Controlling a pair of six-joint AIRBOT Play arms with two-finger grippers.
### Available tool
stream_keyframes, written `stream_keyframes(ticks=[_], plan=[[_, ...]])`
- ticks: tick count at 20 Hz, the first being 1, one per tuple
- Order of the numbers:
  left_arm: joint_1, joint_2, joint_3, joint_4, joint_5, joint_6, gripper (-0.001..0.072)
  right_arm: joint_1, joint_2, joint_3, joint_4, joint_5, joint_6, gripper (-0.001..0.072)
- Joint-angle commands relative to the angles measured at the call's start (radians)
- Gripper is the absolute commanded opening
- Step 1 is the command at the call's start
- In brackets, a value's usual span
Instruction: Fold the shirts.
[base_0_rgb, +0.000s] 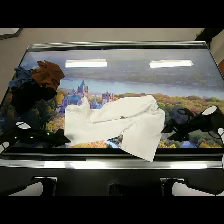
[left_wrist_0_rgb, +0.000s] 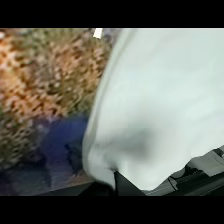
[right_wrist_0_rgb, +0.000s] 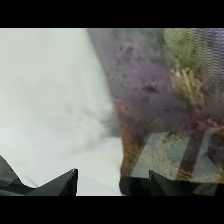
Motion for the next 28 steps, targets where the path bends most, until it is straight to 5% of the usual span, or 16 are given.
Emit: stream_keyframes(ticks=[1, 5, 7, 9, 14, 21, 24, 28], plan=[[-0.004, 0.014, 0.000, -0.009, -0.007, 0.016, 0.0033, -0.001, -0.001, -0.044, 0.071, -0.148, -0.026, 0.0484], [-0.004, 0.032, 0.013, -0.009, -0.017, 0.020, 0.0033, 0.014, -0.014, -0.043, 0.089, -0.211, -0.026, 0.0426], [-0.004, 0.032, 0.027, -0.009, -0.035, 0.020, 0.0033, 0.072, -0.045, -0.043, 0.085, -0.186, -0.034, 0.0336], [-0.003, 0.032, 0.045, -0.008, -0.071, 0.037, 0.0033, 0.124, -0.053, -0.034, 0.080, -0.187, -0.042, 0.0055], [0.011, 0.154, 0.369, -0.008, -0.134, 0.065, 0.0030, 0.126, 0.091, 0.305, -0.008, -0.017, -0.064, 0.0051], [0.011, 0.488, 1.296, 0.070, 0.238, -0.046, 0.0031, 0.126, 0.562, 1.005, -0.058, -0.549, -0.114, 0.0051], [0.011, 0.597, 1.371, 0.074, 0.270, -0.134, 0.0031, 0.126, 0.720, 1.019, -0.092, -0.507, -0.112, 0.0051], [0.011, 0.629, 1.371, 0.076, 0.268, -0.148, 0.0030, 0.126, 0.782, 1.019, -0.234, -0.502, -0.008, 0.0051]])
